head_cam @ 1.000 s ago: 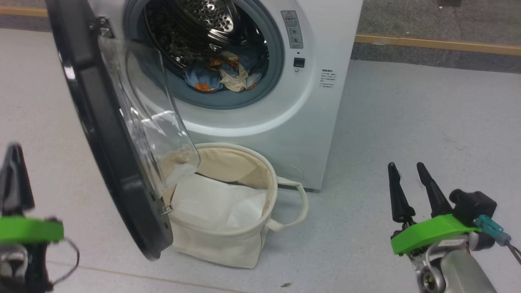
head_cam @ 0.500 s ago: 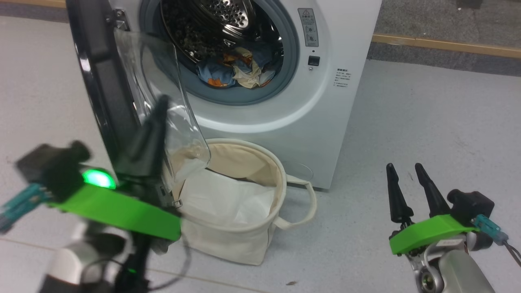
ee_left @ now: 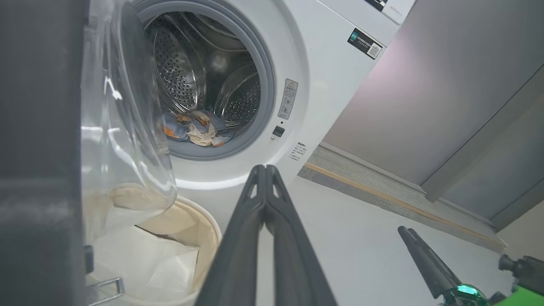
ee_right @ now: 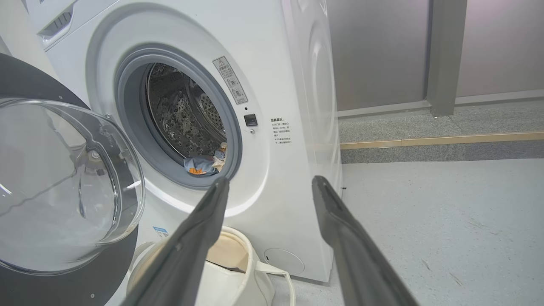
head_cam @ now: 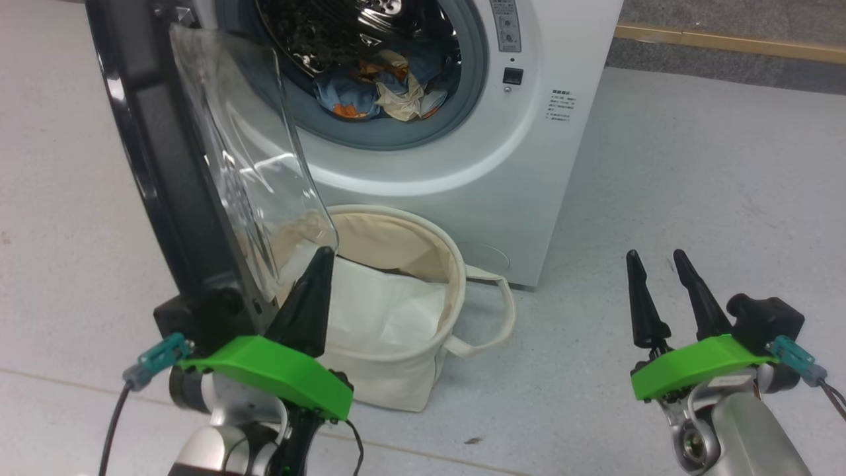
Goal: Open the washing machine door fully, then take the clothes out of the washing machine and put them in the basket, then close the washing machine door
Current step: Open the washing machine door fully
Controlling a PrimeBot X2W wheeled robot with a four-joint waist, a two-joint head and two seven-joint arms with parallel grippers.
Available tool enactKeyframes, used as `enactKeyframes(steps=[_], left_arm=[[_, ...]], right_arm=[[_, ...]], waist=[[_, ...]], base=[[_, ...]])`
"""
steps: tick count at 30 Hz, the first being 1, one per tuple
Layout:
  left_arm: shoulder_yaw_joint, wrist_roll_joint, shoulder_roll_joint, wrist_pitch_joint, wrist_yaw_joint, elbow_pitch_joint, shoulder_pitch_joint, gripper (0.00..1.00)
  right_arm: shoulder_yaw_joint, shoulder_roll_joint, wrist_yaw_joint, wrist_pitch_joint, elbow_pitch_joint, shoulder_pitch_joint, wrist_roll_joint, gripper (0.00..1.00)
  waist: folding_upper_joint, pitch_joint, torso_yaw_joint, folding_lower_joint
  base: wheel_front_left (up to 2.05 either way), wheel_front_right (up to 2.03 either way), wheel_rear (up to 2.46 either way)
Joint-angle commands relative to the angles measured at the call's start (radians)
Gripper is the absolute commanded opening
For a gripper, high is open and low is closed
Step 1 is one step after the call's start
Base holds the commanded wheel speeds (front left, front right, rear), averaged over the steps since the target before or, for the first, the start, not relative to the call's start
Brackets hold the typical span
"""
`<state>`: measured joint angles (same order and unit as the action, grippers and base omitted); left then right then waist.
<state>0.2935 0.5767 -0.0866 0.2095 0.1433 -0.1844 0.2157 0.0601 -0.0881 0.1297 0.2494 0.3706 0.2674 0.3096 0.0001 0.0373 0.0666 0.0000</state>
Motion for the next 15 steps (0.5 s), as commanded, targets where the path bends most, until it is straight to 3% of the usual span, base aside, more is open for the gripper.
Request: enactKeyframes(steps=[1,6,15], left_arm=[[-0.042,-0.012,0.004,-0.033,0.012,0.005,0.039,0.0],[-0.057,-0.044,0.006,-0.089,0.044,0.136,0.056,0.0],[-0.102,-0.05,0.0,-0.152,0.072,0.231,0.065,0.0]], right_arm=[[0.024,0.0,0.001,0.012,-0.036,0.045,0.001,1.0],[0.028,0.001,0.001,0.012,-0.039,0.049,0.001,1.0],[0.042,0.007,0.001,0.012,-0.046,0.042,0.008,1.0]], waist=[[-0.0001,0.003,0.002,0.0],[-0.0001,0.008,0.015,0.0],[-0.0001,0.004,0.063,0.0]], base=[[0.0,0.0,0.0],[0.0,0.0,0.0],[0.0,0.0,0.0]])
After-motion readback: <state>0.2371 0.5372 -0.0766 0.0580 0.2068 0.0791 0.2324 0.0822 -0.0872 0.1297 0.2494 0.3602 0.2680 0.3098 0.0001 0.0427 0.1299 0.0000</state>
